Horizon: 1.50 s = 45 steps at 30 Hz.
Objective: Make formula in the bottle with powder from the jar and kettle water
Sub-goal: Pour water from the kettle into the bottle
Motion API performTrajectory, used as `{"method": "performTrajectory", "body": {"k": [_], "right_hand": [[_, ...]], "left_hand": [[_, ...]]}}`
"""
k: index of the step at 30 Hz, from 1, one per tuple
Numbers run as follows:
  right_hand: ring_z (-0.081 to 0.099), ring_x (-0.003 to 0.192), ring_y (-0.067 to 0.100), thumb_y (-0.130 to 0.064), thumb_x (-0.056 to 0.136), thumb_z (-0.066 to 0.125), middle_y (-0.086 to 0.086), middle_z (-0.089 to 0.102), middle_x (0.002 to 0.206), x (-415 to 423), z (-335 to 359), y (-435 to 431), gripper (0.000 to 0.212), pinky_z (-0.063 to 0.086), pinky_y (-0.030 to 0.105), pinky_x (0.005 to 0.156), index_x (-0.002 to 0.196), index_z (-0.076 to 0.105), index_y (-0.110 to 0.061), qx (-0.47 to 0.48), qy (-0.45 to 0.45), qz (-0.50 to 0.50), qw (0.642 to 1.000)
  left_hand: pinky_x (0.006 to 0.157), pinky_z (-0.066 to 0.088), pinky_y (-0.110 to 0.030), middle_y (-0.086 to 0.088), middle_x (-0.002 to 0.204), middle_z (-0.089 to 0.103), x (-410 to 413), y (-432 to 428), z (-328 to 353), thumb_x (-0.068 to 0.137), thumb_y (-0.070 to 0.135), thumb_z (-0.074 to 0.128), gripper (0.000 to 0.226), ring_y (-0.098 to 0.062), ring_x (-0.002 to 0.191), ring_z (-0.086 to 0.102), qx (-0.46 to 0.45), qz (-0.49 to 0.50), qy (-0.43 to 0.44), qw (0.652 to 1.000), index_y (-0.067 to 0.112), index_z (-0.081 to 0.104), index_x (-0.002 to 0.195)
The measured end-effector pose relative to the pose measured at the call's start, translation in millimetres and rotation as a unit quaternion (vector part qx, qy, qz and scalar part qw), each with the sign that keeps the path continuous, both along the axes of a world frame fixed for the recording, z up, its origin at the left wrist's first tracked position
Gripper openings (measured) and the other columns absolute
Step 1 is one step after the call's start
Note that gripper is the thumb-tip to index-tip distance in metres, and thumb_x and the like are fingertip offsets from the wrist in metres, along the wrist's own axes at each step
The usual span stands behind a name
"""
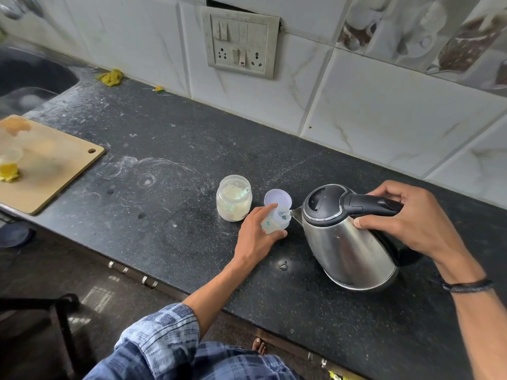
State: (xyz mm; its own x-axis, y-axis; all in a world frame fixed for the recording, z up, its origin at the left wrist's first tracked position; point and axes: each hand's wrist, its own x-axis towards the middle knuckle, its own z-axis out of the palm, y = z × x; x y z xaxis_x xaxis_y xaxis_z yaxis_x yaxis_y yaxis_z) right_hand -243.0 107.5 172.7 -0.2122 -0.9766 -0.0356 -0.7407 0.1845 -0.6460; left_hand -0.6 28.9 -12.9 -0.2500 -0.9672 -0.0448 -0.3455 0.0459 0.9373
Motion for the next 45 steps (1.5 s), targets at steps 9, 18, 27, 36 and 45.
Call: {"method": "performTrajectory", "body": {"k": [9, 18, 27, 36, 45], "right_hand": [[0.071, 0.075, 0.007, -0.062, 0.046, 0.084, -0.016, 0.078, 0.083, 1.4, 1.8, -0.6, 0.055, 0.055, 0.040, 0.078, 0.094, 0.073, -0.038, 0.005, 0.003, -0.005, 1.000], [0.071, 0.074, 0.005, -0.063, 0.046, 0.085, -0.017, 0.078, 0.084, 2.5, 3.1, -1.3, 0.055, 0.055, 0.040, 0.077, 0.094, 0.073, -0.038, 0.006, -0.002, -0.002, 1.000], [0.069, 0.072, 0.007, -0.064, 0.045, 0.083, -0.015, 0.078, 0.081, -0.5, 0.8, -2.1, 0.056, 0.052, 0.037, 0.075, 0.093, 0.073, -0.038, 0.000, -0.006, -0.002, 1.000], [0.070, 0.074, 0.010, -0.039, 0.058, 0.097, -0.014, 0.078, 0.081, -5.6, -2.7, -3.9, 0.042, 0.054, 0.040, 0.079, 0.093, 0.074, -0.037, -0.005, 0.006, 0.003, 1.000], [0.072, 0.078, 0.012, -0.039, 0.059, 0.098, -0.016, 0.078, 0.083, -6.3, -4.7, -5.3, 0.043, 0.055, 0.040, 0.080, 0.094, 0.074, -0.038, -0.005, 0.017, 0.007, 1.000]], "left_hand": [[0.102, 0.037, -0.024, 0.011, 0.130, 0.058, -0.7, -0.7, 0.3, 0.078, 0.025, 0.088, 0.070, -0.008, 0.121, 0.052, 0.004, 0.005, 0.001, 1.000, 0.028, 0.059, 0.142], [0.103, 0.039, -0.027, 0.010, 0.131, 0.059, -0.7, -1.1, 0.6, 0.078, 0.026, 0.088, 0.070, -0.010, 0.121, 0.052, 0.007, 0.005, 0.005, 1.000, 0.028, 0.058, 0.142], [0.104, 0.042, -0.030, 0.011, 0.130, 0.060, -1.2, -1.0, -0.3, 0.077, 0.028, 0.088, 0.070, -0.009, 0.119, 0.054, 0.003, 0.004, 0.005, 1.000, 0.028, 0.059, 0.141], [0.102, 0.042, -0.027, 0.012, 0.128, 0.061, -1.7, -1.5, -0.8, 0.077, 0.030, 0.088, 0.070, -0.008, 0.118, 0.054, 0.003, 0.002, 0.003, 1.000, 0.029, 0.059, 0.141], [0.102, 0.043, -0.028, 0.011, 0.128, 0.061, -1.0, -0.4, -1.9, 0.077, 0.029, 0.088, 0.070, -0.010, 0.118, 0.055, 0.003, 0.002, 0.002, 1.000, 0.029, 0.059, 0.141]]}}
